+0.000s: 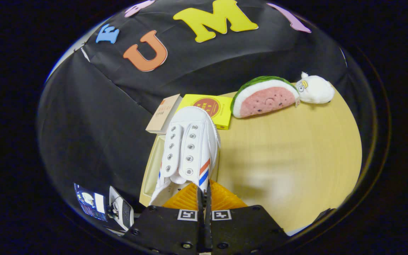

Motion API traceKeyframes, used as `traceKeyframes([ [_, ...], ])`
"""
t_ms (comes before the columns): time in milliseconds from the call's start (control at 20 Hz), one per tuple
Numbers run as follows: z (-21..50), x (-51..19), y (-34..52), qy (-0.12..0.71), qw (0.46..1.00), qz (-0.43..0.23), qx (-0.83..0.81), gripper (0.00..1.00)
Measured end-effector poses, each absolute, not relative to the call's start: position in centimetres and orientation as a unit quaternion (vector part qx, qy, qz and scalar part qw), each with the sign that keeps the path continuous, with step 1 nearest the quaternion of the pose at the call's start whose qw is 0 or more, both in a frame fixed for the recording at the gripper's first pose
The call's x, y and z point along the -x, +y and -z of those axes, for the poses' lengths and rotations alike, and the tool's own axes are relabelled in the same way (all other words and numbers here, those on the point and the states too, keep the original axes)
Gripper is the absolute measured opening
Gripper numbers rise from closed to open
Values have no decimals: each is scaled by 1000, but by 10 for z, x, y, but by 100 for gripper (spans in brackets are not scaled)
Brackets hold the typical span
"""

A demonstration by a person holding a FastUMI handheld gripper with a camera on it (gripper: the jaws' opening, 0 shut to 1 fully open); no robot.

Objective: Open the storage box then place both shoes into the box .Put the left shoe in first, then the right shoe, with the right side of both shoes facing outward in a uniform manner.

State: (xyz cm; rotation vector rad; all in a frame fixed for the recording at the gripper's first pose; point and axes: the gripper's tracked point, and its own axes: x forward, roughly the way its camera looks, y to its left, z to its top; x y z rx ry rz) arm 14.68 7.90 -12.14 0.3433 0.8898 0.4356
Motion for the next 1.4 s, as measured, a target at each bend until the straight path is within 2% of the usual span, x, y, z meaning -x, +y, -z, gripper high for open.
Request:
traceKeyframes([
  [150,128,-153,125,424,874,-184,-151,0],
  [450,165,-156,182,407,903,-94,-106,0],
  [1000,205,-176,187,356,928,8,-109,0],
  [1400,224,-187,188,351,929,50,-107,0],
])
